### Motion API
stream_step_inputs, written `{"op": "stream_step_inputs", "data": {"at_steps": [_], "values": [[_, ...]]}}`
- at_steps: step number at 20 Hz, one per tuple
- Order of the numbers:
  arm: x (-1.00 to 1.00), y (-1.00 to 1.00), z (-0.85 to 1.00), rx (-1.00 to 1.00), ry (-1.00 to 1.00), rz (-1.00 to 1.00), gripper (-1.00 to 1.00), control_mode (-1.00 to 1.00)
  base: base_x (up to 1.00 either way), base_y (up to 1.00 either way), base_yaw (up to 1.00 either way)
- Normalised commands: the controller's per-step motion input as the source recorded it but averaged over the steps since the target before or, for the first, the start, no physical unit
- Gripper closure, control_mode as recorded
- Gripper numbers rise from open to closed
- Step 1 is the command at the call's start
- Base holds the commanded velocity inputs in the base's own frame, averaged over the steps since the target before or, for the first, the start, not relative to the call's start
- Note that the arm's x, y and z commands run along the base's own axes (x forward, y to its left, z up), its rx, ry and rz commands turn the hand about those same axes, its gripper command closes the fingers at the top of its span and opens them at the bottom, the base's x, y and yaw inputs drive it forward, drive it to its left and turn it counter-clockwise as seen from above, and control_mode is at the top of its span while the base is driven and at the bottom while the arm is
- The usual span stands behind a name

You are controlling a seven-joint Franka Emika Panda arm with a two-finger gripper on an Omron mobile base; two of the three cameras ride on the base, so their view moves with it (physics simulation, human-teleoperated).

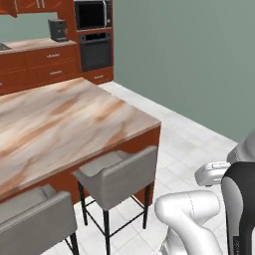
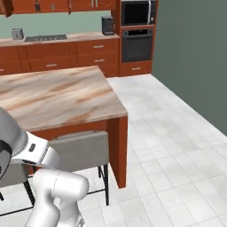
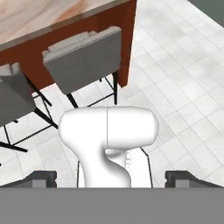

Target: There is a bowl on the dining counter. Grab a lemon wedge from the fridge and place it in the bowl. Then get the liquor bottle and glass cup from the cabinet and place them next to the bowl.

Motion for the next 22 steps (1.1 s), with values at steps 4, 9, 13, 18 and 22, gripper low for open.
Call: {"op": "stream_step_inputs", "data": {"at_steps": [4,9,13,18,22], "values": [[0.00,0.00,0.00,0.00,0.00,0.00,-1.00,1.00,0.19,-1.00,0.00],[0.00,0.00,0.00,0.00,0.00,0.00,-1.00,1.00,0.26,-1.00,0.00],[0.00,0.00,0.00,0.00,0.00,0.00,-1.00,1.00,0.42,-1.00,0.00],[0.00,0.00,0.00,0.00,0.00,0.00,-1.00,1.00,0.57,-1.00,0.02],[0.00,0.00,0.00,0.00,0.00,0.00,-1.00,1.00,0.86,-1.00,0.15]]}}
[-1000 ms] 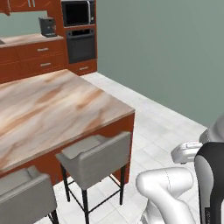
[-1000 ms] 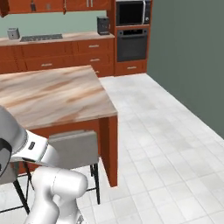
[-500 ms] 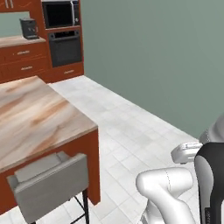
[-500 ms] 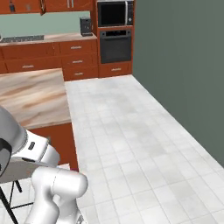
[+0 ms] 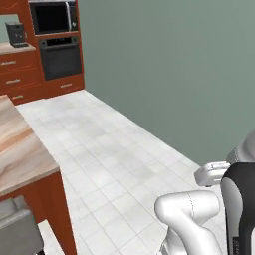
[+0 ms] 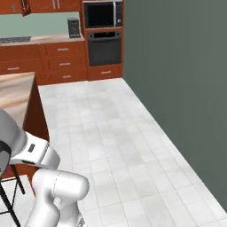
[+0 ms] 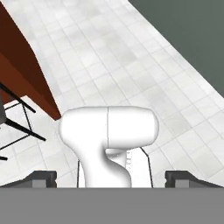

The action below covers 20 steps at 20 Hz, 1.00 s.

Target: There is a bowl on the dining counter. Grab a lemon wedge from the fridge and place it in the bowl. Then get the liquor bottle and glass cup from the cabinet and place them next to the bowl.

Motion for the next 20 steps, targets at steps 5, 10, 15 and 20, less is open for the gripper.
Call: {"op": "stream_step_inputs", "data": {"at_steps": [5,10,15,20], "values": [[0.00,0.00,0.00,0.00,0.00,0.00,-1.00,1.00,1.00,-0.80,0.33],[0.00,0.00,0.00,0.00,0.00,0.00,-1.00,1.00,1.00,-0.54,0.41],[0.00,0.00,0.00,0.00,0.00,0.00,-1.00,1.00,1.00,-0.49,0.38],[0.00,0.00,0.00,0.00,0.00,0.00,-1.00,1.00,1.00,-0.24,0.27]]}}
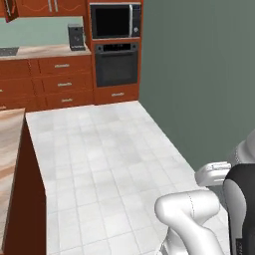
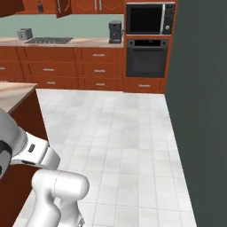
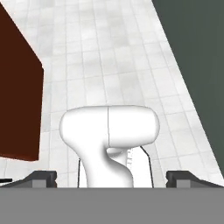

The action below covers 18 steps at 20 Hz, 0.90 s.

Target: There is a bowl on the dining counter. Grab a lemon wedge from the fridge and place it in the bowl. Then get the liquor bottle and glass cup from the cabinet and place them next to the bowl.

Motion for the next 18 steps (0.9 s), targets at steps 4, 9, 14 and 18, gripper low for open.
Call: {"op": "stream_step_inputs", "data": {"at_steps": [4,9,14,18], "values": [[0.00,0.00,0.00,0.00,0.00,0.00,-1.00,1.00,1.00,-0.14,0.20],[0.00,0.00,0.00,0.00,0.00,0.00,-1.00,1.00,1.00,-0.20,0.18],[0.00,0.00,0.00,0.00,0.00,0.00,-1.00,1.00,1.00,-0.26,0.18],[0.00,0.00,0.00,0.00,0.00,0.00,-1.00,1.00,1.00,-0.30,0.18]]}}
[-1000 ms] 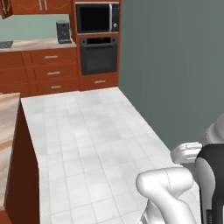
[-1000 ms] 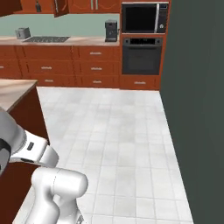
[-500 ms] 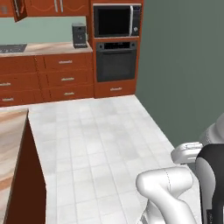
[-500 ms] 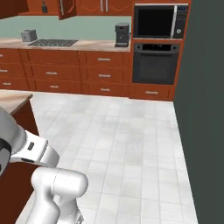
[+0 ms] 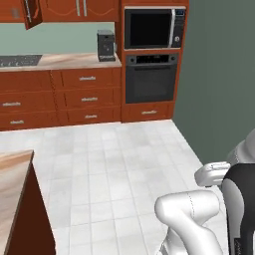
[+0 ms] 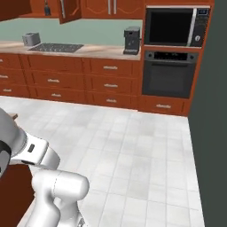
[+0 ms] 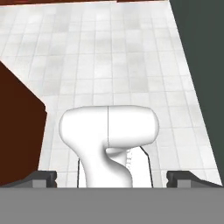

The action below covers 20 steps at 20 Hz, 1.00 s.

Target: There is a bowl on the dining counter. Grab a lemon wedge from the fridge and place it in the bowl. Then get the liquor bottle and glass cup from the cabinet and place them next to the bowl.

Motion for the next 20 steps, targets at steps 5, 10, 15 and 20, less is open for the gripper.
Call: {"op": "stream_step_inputs", "data": {"at_steps": [5,10,15,20], "values": [[0.00,0.00,0.00,0.00,0.00,0.00,-1.00,1.00,1.00,-0.30,0.19],[0.00,0.00,0.00,0.00,0.00,0.00,-1.00,1.00,1.00,-0.32,0.21],[0.00,0.00,0.00,0.00,0.00,0.00,-1.00,1.00,1.00,-0.36,0.24],[0.00,0.00,0.00,0.00,0.00,0.00,-1.00,1.00,1.00,-0.33,0.26]]}}
